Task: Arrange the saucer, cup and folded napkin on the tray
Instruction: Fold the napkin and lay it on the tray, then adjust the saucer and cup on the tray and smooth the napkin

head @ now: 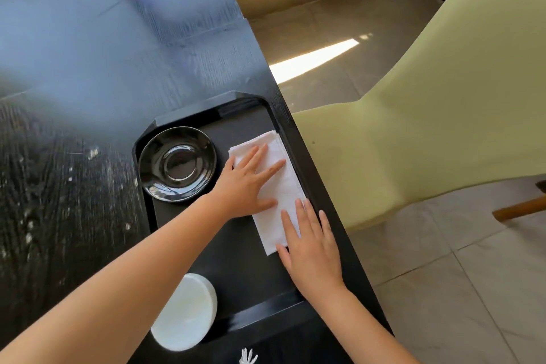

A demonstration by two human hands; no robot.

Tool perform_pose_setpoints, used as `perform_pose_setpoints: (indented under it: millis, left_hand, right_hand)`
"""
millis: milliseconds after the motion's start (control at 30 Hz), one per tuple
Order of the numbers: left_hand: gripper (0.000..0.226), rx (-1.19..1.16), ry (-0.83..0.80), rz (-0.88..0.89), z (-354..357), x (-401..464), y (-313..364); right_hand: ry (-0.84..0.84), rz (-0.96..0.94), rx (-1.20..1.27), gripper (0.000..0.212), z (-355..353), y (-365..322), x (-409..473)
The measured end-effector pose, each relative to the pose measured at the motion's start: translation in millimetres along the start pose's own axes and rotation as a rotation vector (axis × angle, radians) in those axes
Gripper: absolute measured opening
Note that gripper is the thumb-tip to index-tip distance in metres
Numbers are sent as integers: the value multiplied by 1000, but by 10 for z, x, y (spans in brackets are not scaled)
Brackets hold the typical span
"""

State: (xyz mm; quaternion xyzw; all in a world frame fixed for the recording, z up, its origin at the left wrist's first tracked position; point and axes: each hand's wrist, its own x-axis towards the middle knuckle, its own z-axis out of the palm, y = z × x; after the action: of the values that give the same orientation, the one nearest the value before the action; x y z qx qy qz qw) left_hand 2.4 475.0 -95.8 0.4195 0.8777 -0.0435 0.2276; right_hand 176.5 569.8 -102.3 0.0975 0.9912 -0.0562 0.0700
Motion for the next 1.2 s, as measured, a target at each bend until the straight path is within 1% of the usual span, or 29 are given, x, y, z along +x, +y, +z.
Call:
perform_pose_setpoints:
  millis: [100,200,233,300,333,367,433,467,533,633,700,767,900,1200]
  left_hand:
    - [83,19,8,9,13,9,-11]
    - [83,22,-2,6,19,2,-3]
    - [83,16,-9,4,17,-9,3]
    - [83,-11,-4,-1,5,-65,4]
    - [82,-35,16,-7,-8,-119,-11]
    - [80,-60,50,-18,-23,-195,-46]
    - [75,-80,133,-62,-40,-414,-168]
    - [73,-82,169,-104,-35,-559,-269]
    - [73,-110,204,-211,10,-824,-460]
    - [72,-81,129,-397,147,-1206,-751]
    - [66,-60,31,-458,229,-1348,-856]
    - [62,-87,-19,-457,278,-1415,-904]
    - [58,-151,2,-439,340,-1427,-951]
    - [56,-180,-22,-419,354,-1452,-799]
  right_hand:
    - [-28,-27,-22,71,54,23,-10]
    - [-17,-41,-39,72,83,29,-23]
    - [-18,-37,-39,70,71,21,-19]
    - [23,-37,-40,58,18,13,7]
    - [49,-37,-36,55,-23,7,41]
    - [59,-45,-29,58,-77,-11,96]
    - [94,-115,-31,58,-143,-67,249]
    - [104,-169,-27,56,-148,-129,355]
    - [89,-235,-6,62,-171,-249,582]
    - [40,-373,8,63,-181,-512,895]
    - [-8,-467,-3,60,-152,-639,1041]
    - [-42,-522,-16,58,-142,-719,1129]
    - [-104,-569,-22,56,-132,-749,1197]
    - [-114,-612,-56,54,-212,-592,1159]
